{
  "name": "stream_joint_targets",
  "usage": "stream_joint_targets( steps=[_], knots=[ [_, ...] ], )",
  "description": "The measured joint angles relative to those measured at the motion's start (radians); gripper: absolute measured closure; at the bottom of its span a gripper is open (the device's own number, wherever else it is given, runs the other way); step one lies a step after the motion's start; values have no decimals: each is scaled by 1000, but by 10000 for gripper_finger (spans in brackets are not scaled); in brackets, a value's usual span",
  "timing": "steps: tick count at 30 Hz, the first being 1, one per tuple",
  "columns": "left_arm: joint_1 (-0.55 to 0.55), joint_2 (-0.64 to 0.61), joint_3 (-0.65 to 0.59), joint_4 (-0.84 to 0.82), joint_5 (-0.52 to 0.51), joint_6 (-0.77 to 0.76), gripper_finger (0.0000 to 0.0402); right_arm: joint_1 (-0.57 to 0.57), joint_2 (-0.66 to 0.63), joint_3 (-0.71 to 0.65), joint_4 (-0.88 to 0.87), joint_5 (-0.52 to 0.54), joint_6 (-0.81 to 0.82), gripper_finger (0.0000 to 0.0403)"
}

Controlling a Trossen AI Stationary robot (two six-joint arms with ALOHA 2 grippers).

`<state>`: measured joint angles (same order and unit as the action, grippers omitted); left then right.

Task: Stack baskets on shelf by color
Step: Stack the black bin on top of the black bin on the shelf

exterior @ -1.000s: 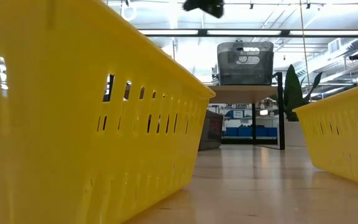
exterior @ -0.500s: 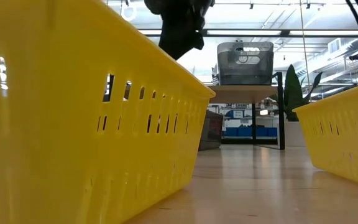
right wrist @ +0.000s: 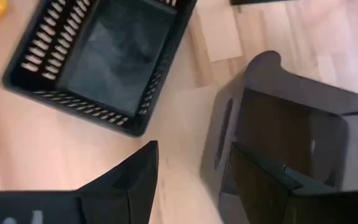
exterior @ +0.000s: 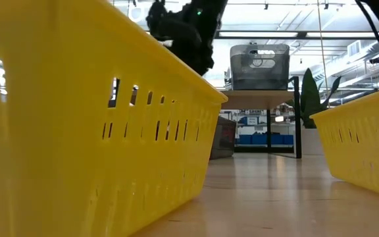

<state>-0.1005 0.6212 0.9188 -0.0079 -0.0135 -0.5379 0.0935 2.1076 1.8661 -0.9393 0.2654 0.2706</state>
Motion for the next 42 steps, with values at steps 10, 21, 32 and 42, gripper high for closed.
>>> stream_joint_targets(
  steps=[10, 21, 32, 42],
  knots=[
    [0, 0, 0, 0, 0, -13, 288, 2, 56, 0, -75, 109, -65, 226],
    [0, 0, 0, 1, 0, -34, 288, 3, 118, -2, -80, 12, -61, 235],
    [0, 0, 0, 6, 0, -34, 288, 84, 68, 0, -263, -297, 2, 248],
    [0, 0, 0, 5, 0, -19, 288, 134, 52, 0, -174, -324, 37, 248]
  ],
)
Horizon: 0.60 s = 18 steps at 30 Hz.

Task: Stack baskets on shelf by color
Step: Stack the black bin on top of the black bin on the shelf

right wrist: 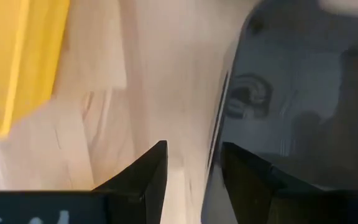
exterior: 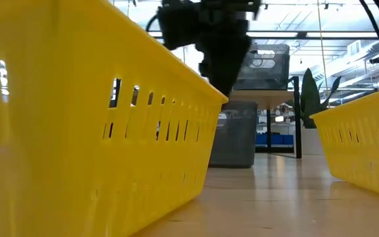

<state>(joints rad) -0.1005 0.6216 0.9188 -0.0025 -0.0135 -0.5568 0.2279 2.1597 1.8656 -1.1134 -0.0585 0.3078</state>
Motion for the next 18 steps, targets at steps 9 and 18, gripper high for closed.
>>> stream_joint_targets(
  steps=[9, 18],
  knots=[
    [0, 0, 0, 0, 0, -1, 288, -2, 0, -103, 204, 119, 53, 250],
    [0, 2, 0, -2, 0, -6, 288, 29, 0, -193, 245, 193, 97, 289]
  ],
)
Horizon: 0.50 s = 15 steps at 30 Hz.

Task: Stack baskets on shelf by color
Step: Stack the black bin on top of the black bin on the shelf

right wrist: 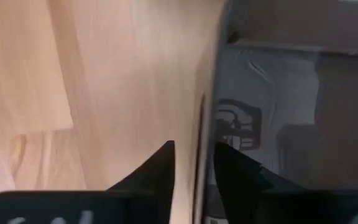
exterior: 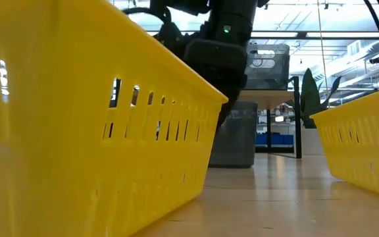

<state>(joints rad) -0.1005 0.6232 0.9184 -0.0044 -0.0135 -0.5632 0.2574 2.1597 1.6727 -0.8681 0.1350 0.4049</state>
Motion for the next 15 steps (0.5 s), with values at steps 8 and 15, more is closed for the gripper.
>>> stream_joint_targets(
  steps=[8, 15],
  knots=[
    [0, 2, 0, -1, 0, -2, 288, 23, 0, 15, -55, -185, -6, 393],
    [0, 3, 0, 0, 0, -2, 288, 60, -25, 194, -238, -341, -126, 393]
  ],
)
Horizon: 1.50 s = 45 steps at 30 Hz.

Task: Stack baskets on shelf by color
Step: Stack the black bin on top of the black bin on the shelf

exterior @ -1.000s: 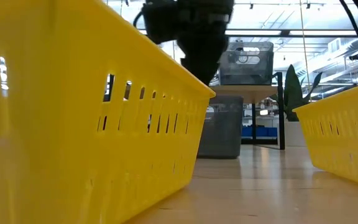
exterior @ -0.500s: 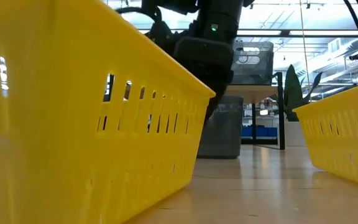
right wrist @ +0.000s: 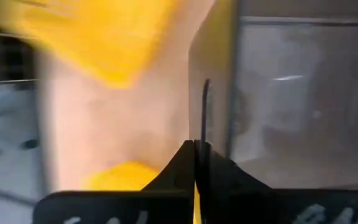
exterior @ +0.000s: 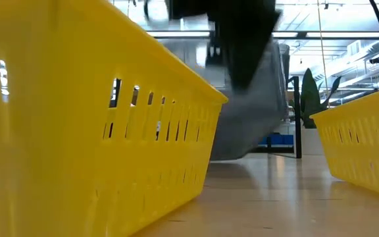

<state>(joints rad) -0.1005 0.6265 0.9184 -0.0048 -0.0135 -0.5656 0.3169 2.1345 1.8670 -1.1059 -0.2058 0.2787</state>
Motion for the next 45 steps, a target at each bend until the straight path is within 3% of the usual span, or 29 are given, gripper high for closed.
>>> stream_joint_targets(
  steps=[4, 12, 15, 19, 26, 33, 39, 45],
  knots=[
    [0, 2, 0, 0, 0, 0, 288, 5, -24, 115, -87, -110, -33, 394],
    [0, 2, 0, 1, 0, -12, 288, 7, -38, 395, -316, -93, -64, 395],
    [0, 2, 0, 1, 0, -26, 288, 2, -41, 492, -366, -28, -82, 395],
    [0, 2, 0, -1, 0, -26, 288, -28, -146, 431, -329, 38, -71, 396],
    [0, 2, 0, -5, 0, -33, 288, -77, -292, 438, -316, 299, -122, 396],
    [0, 2, 0, -7, -3, -33, 288, -171, -416, 438, -447, 520, -116, 396],
    [0, 3, 0, -8, -46, -27, 288, -308, -438, 399, -461, 537, -158, 396],
    [0, 3, 0, -8, -61, -26, 288, -426, -434, 254, -466, 520, -202, 396]
  ],
)
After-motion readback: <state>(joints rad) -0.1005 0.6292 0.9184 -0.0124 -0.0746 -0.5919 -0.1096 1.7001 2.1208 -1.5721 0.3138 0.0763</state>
